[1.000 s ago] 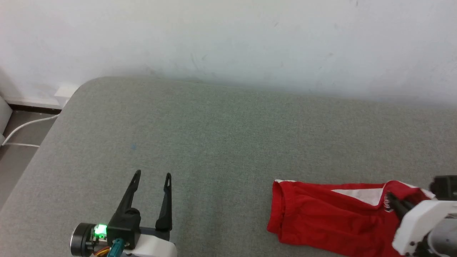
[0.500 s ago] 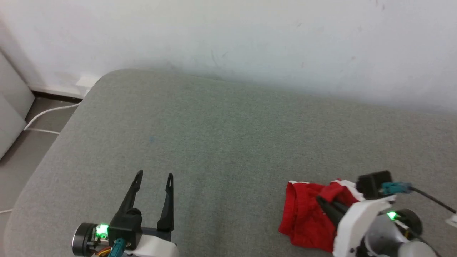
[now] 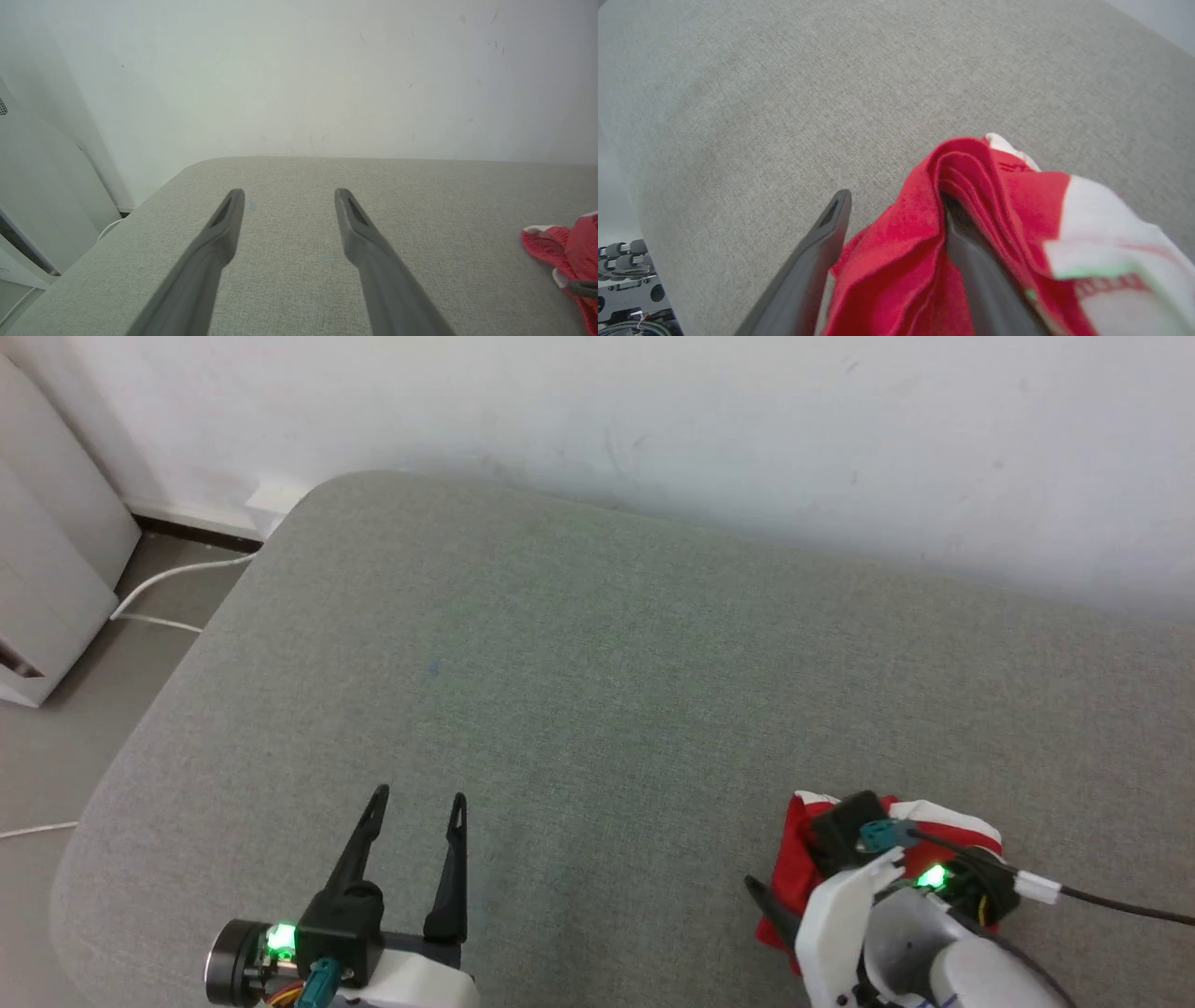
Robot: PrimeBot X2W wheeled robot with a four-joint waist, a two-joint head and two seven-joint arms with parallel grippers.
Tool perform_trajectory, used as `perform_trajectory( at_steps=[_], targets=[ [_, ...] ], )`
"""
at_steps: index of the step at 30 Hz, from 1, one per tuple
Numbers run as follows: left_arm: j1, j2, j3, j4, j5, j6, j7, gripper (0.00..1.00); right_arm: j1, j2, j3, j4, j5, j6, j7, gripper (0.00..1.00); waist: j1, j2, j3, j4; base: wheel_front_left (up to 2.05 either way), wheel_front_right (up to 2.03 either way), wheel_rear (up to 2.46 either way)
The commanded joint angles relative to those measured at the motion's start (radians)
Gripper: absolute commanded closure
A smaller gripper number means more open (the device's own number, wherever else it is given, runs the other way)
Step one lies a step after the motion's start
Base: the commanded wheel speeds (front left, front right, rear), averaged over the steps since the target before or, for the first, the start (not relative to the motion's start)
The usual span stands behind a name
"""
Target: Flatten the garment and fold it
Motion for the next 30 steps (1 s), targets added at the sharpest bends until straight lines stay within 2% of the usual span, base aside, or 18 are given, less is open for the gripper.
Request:
perform_trajectory(
  at_steps=[1, 10, 15, 19, 24, 30],
  targets=[
    [-0.012, -0.004, 0.003, 0.003, 0.009, -0.008, -0.005, 0.0, -0.018, -0.001, 0.013, 0.008, -0.003, -0.002, -0.011, 0.0, -0.0001, 0.0, 0.003, 0.003, 0.0, 0.0, 0.0],
    [-0.021, -0.012, 0.015, 0.021, 0.009, -0.014, -0.005, 0.0, -0.099, -0.032, 0.167, 0.093, 0.037, -0.002, -0.083, 0.0, -0.0001, 0.0, -0.005, -0.021, 0.0, 0.0, 0.0],
    [-0.02, -0.012, 0.03, 0.017, 0.004, -0.019, -0.005, 0.0, -0.159, -0.054, 0.181, 0.084, 0.058, -0.002, -0.158, 0.0, -0.0001, 0.0, -0.021, -0.058, 0.0, 0.0, 0.0],
    [-0.013, -0.014, 0.047, 0.006, -0.005, -0.025, -0.005, 0.0, -0.214, -0.108, 0.185, 0.045, 0.052, -0.002, -0.205, 0.0, -0.0001, 0.0, -0.041, -0.101, 0.0, 0.0, 0.0],
    [-0.005, -0.015, 0.064, -0.012, -0.006, -0.03, -0.005, 0.0, -0.268, -0.203, 0.132, -0.023, 0.024, -0.002, -0.271, 0.0, -0.0001, 0.0, -0.06, -0.161, 0.0, 0.0, 0.0],
    [-0.001, -0.026, 0.078, -0.037, -0.011, -0.035, -0.005, 0.0, -0.226, -0.28, -0.046, -0.101, -0.004, -0.002, -0.368, 0.0, -0.0001, 0.0, -0.064, -0.222, 0.0, 0.0, 0.0]
  ],
)
